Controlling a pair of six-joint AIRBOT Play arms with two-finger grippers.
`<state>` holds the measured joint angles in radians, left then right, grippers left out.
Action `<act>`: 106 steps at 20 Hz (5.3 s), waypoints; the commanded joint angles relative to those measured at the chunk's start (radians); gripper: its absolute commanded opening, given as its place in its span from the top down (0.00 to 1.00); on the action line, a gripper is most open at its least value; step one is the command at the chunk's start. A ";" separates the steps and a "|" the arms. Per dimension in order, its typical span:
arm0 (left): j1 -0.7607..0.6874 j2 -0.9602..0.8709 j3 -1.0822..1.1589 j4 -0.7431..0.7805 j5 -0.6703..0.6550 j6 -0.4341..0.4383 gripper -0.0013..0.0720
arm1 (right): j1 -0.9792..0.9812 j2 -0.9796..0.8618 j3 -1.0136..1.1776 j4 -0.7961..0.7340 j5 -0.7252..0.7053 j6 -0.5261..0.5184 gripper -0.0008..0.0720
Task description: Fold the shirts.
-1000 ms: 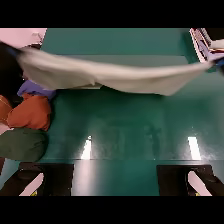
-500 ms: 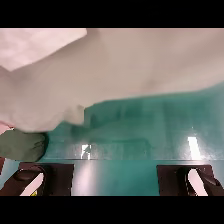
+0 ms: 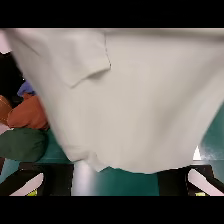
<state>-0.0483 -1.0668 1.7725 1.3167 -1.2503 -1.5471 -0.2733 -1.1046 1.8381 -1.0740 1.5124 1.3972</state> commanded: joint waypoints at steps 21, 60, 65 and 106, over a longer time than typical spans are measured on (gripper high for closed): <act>0.077 -0.572 -0.143 -0.067 -0.031 0.108 0.95 | 0.300 -0.539 -0.171 -0.212 -0.099 0.036 0.97; 0.077 0.232 -1.372 -0.182 0.151 -0.103 0.55 | 0.224 0.095 -0.845 -0.201 -0.174 0.058 0.51; 0.077 0.233 -1.344 -0.204 0.096 -0.061 0.95 | 0.141 0.096 -0.930 -0.221 -0.057 0.007 0.51; 0.077 -0.224 -0.686 -0.169 0.185 0.096 0.95 | 0.262 -0.274 -0.632 -0.278 -0.126 -0.007 0.96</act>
<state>0.0277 -1.1301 0.9779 1.1484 -1.1427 -1.4998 -0.0418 -1.2457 1.0935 -1.3518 1.4227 1.3853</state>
